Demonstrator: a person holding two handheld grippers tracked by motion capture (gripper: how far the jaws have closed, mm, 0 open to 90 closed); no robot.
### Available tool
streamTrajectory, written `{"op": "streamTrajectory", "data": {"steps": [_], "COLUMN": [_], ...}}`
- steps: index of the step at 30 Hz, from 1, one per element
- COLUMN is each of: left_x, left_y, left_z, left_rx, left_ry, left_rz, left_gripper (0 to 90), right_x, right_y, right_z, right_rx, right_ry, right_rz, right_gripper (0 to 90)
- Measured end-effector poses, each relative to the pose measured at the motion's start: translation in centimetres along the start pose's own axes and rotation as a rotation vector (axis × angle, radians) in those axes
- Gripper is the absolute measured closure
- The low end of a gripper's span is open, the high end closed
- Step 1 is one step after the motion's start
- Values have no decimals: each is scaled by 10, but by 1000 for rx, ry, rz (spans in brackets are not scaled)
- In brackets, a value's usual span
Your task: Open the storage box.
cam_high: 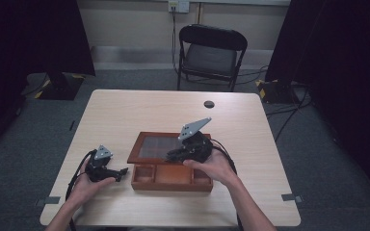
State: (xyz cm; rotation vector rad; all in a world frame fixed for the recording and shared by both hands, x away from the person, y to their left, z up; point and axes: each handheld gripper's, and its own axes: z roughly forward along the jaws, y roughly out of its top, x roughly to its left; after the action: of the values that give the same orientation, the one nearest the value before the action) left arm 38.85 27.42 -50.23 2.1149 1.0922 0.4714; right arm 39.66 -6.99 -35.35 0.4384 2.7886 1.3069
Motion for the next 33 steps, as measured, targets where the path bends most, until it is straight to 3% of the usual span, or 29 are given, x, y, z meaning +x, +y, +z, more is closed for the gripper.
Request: {"op": "streamTrajectory", "data": {"steps": [33], "left_x": [0], "left_y": [0], "left_z": [0], "left_rx": [5], "left_ry": [0], "left_rz": [5], "left_gripper": [59], "right_x": [-8], "right_y": [12], "right_z": [-8], "right_rx": [-11], "right_ry": [0], "right_rz": [5], "right_gripper": [828]}}
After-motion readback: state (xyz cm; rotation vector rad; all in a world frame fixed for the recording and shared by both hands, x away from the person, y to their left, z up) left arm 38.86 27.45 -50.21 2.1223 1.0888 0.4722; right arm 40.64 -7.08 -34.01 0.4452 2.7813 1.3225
